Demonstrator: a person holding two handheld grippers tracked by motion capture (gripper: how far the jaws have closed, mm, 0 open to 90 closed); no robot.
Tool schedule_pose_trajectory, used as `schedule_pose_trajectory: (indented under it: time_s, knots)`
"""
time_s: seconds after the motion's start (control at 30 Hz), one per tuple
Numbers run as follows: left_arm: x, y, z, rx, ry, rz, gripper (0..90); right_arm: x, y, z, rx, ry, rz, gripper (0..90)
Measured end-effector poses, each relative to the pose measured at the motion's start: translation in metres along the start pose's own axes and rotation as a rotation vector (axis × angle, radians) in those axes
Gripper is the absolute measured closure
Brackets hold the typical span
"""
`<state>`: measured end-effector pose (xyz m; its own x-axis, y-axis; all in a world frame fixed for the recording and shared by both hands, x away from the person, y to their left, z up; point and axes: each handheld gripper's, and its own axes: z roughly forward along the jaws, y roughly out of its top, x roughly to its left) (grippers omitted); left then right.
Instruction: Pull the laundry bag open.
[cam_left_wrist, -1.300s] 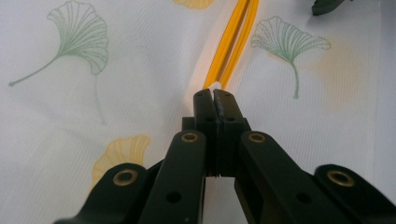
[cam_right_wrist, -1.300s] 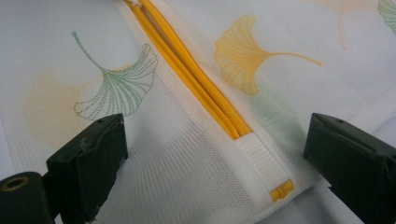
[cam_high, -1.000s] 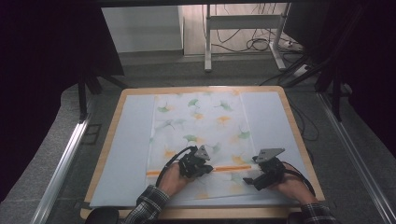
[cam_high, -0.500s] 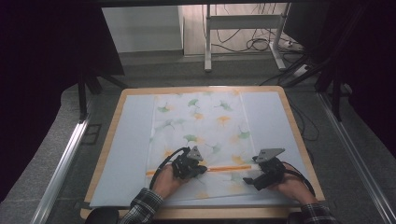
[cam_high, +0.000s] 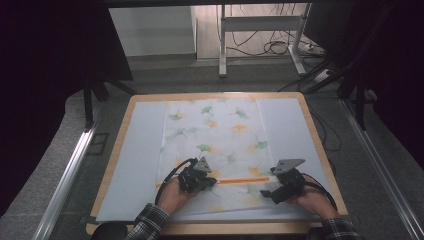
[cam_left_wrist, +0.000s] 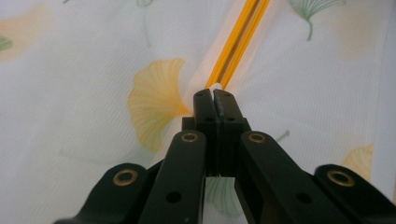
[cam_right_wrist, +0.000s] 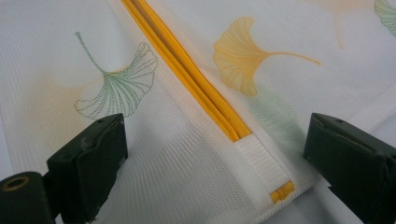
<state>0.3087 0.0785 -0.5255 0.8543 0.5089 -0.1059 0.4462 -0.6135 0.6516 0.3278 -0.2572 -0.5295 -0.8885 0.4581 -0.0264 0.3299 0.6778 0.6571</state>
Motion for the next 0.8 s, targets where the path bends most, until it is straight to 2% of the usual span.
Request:
schedule_pose_trajectory:
  time_s: [0.8]
  knots:
    - [0.007, -0.017, -0.016, 0.014, 0.030, -0.024, 90.0, 0.001, 0.000, 0.000, 0.001, -0.010, 0.004, 6.2]
